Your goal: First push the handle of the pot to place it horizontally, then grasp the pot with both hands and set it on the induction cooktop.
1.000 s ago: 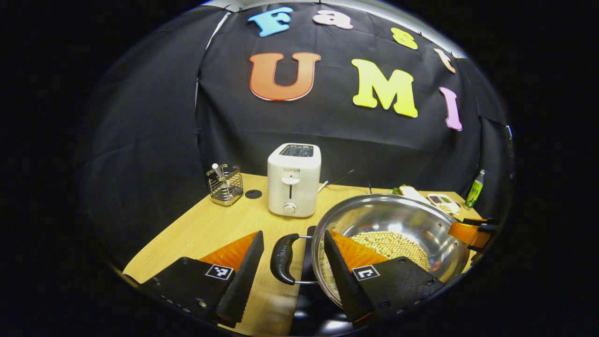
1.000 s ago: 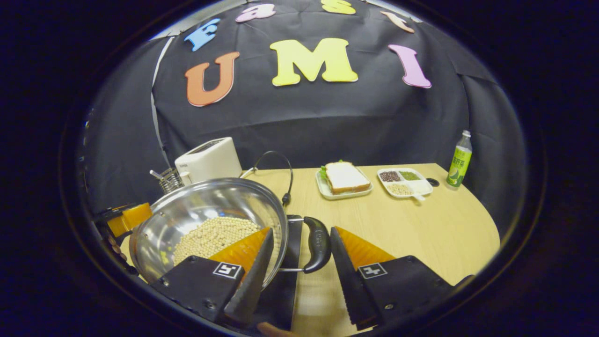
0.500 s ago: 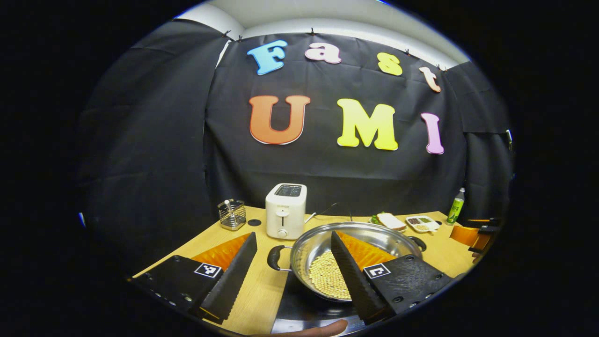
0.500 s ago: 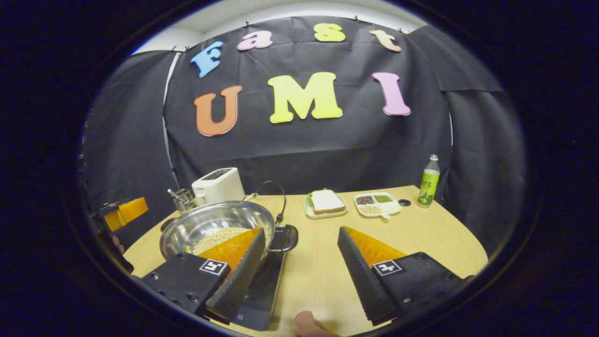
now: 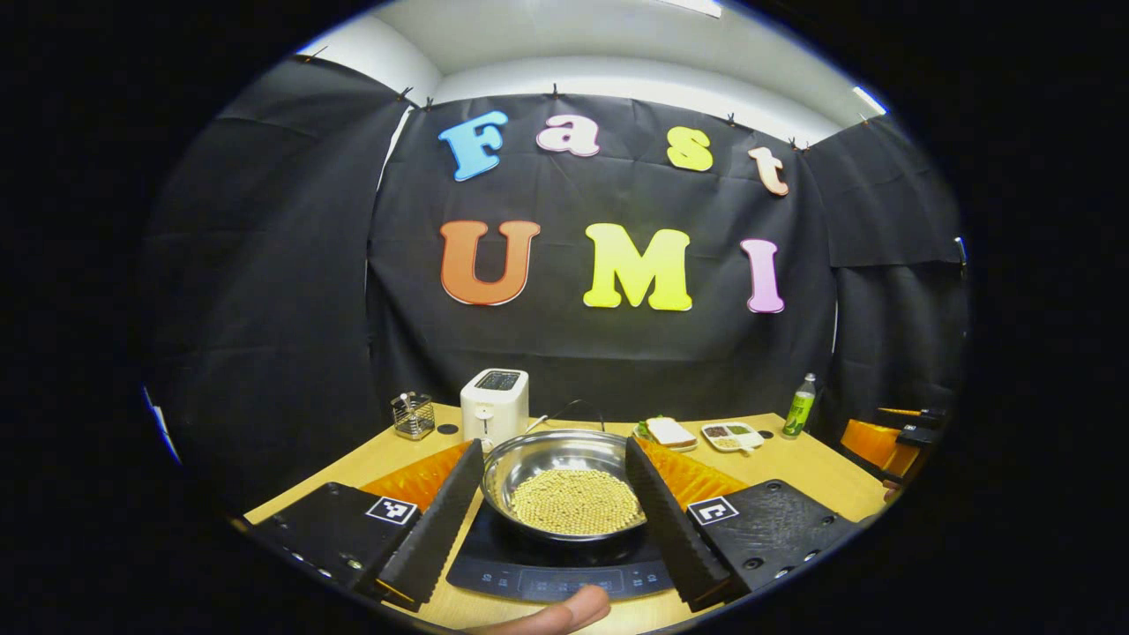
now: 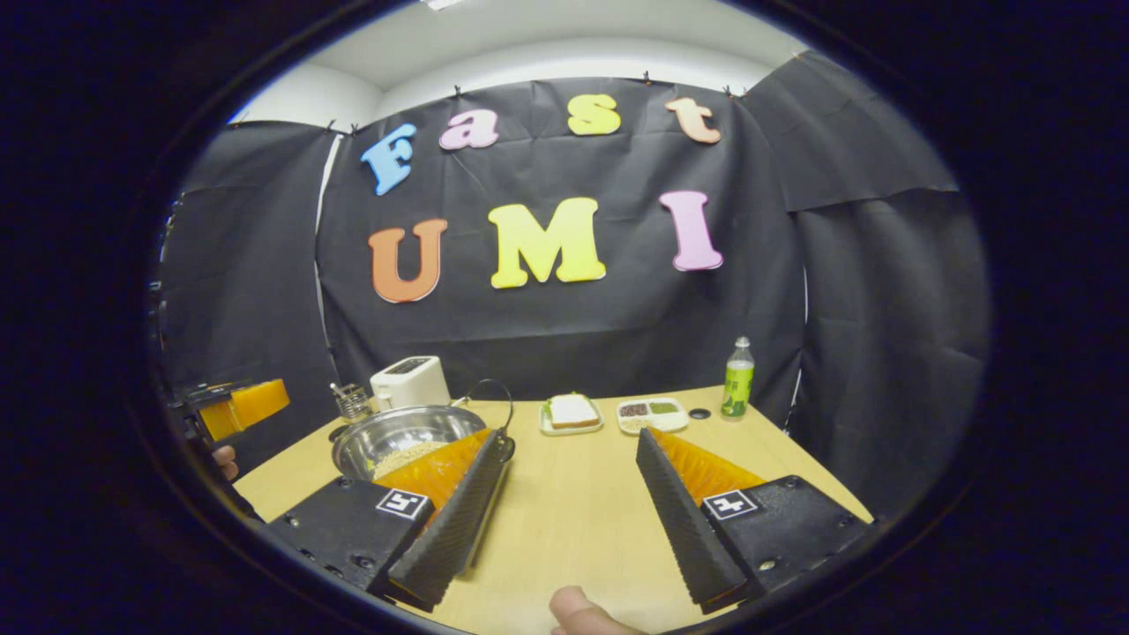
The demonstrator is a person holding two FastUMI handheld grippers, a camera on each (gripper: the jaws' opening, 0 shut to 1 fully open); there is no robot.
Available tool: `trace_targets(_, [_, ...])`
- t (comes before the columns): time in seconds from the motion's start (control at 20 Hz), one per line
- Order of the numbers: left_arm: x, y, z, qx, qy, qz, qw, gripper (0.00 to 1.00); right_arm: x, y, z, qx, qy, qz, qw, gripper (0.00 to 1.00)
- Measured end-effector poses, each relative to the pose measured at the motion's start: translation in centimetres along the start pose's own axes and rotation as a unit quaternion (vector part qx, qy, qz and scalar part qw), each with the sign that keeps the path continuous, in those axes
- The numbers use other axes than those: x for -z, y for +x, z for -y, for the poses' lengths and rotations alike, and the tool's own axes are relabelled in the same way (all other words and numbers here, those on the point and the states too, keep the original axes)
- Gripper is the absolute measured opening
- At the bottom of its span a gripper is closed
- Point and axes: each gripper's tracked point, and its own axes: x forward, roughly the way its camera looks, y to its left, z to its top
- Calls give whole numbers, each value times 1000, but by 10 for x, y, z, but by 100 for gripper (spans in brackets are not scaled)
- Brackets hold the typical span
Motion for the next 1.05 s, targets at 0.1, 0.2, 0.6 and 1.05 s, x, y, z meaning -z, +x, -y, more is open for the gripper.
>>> trace_targets(0.1, [-14,-22,12,-5,4,7,1000,95,-14,-24,18,16,-2,20,1000,97])
trace_targets(0.2, [-27,-40,20,-8,-1,17,1000,95,-27,-48,37,36,0,36,999,98])
trace_targets(0.6, [-61,-90,51,21,-12,51,998,95,-60,-136,99,114,-29,86,989,96])
trace_targets(1.05, [-61,-128,74,39,8,56,998,95,-79,-176,114,121,-4,121,985,97])
